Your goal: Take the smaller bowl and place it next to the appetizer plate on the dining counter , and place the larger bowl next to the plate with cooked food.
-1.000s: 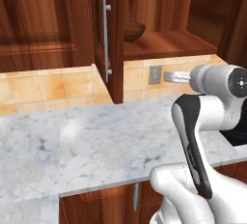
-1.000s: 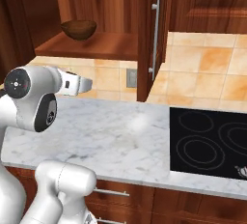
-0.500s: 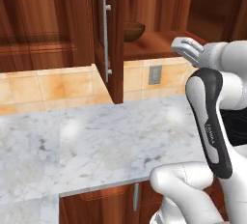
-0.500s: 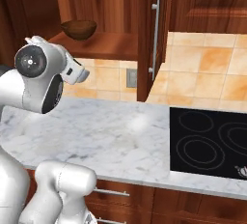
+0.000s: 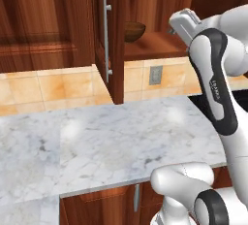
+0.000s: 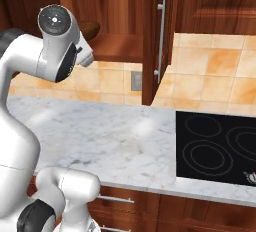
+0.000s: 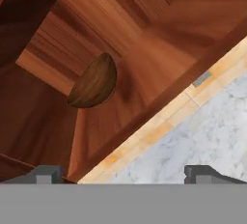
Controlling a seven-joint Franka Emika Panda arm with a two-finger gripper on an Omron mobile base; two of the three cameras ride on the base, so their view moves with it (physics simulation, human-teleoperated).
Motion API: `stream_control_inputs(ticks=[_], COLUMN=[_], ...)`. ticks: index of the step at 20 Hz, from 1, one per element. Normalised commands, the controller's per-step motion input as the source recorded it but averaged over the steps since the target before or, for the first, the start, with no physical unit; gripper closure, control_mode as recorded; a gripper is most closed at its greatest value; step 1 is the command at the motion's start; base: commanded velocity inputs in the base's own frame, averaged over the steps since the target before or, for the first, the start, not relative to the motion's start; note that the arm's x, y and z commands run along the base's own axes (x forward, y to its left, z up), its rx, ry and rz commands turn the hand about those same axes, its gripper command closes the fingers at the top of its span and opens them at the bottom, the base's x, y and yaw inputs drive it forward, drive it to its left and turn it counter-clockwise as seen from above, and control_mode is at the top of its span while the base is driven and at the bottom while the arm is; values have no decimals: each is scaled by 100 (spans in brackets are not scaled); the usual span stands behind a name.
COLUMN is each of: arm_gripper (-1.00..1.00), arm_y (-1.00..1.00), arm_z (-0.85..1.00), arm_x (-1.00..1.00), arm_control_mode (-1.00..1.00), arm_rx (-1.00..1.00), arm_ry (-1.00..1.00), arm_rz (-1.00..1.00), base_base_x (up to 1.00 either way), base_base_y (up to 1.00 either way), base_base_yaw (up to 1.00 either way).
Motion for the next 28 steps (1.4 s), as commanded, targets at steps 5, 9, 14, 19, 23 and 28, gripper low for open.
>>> stream_control_inputs(ticks=[5, 9, 14, 19, 23, 28], arm_gripper=[-100, -100, -100, -100, -100, -100], arm_y=[24, 18, 21, 9, 1, 9], arm_z=[0, -17, -14, -9, -8, -3], arm_x=[52, 69, 70, 70, 73, 73], arm_control_mode=[-100, -100, -100, -100, -100, -100], arm_rx=[0, 0, 0, -2, -1, 0], arm_ry=[0, 3, 3, 2, 6, 7], arm_rz=[0, 0, 0, 0, 0, 0], base_base_x=[0, 0, 0, 0, 0, 0], base_base_y=[0, 0, 0, 0, 0, 0], base_base_yaw=[0, 0, 0, 0, 0, 0])
